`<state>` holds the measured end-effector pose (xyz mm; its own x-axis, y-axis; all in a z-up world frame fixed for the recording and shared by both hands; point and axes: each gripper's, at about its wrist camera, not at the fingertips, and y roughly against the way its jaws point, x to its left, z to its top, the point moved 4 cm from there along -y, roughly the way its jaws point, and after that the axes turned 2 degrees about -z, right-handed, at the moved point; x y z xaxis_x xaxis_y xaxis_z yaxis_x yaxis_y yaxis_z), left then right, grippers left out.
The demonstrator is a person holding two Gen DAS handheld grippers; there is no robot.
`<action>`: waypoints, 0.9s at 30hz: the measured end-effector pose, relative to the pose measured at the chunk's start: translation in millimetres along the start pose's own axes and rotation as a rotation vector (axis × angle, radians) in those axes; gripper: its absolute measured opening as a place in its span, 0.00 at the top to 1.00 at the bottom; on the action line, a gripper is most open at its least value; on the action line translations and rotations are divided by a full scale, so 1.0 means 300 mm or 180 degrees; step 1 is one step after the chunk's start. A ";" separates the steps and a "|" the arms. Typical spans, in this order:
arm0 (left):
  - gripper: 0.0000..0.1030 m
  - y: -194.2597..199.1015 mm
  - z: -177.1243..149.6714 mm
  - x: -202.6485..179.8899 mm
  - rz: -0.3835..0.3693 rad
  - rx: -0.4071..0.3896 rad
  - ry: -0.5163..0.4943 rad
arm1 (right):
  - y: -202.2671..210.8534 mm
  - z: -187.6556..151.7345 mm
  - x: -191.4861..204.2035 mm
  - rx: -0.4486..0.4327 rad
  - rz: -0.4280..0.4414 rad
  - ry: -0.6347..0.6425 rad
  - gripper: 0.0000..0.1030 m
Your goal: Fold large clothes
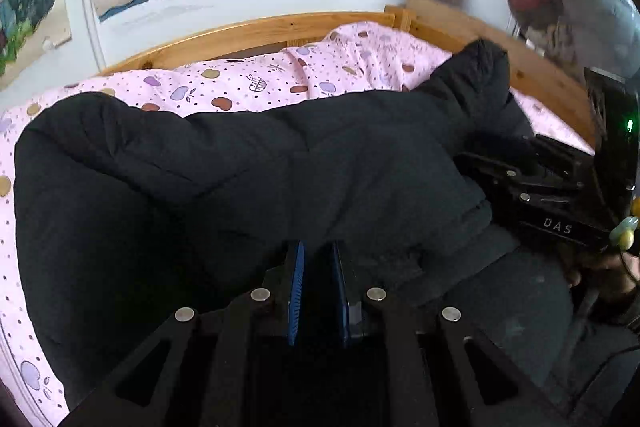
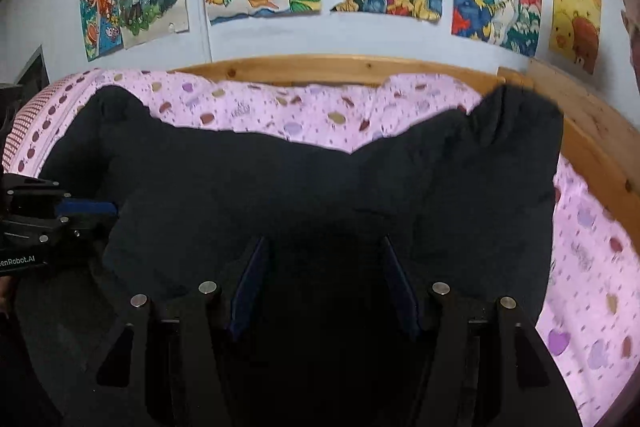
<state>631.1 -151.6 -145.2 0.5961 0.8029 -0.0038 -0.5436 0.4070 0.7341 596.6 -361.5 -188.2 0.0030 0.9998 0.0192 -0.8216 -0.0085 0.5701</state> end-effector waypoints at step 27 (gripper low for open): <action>0.02 0.696 -0.057 -0.044 0.0386 -0.1037 0.0882 | 0.639 0.064 0.013 -0.0860 0.0219 -0.0243 0.16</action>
<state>499.5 -69.8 -3.4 0.3599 0.9216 -0.1453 -0.7841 0.3831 0.4883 450.1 -359.5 -62.9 -0.0235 0.9928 0.1179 -0.9434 -0.0611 0.3260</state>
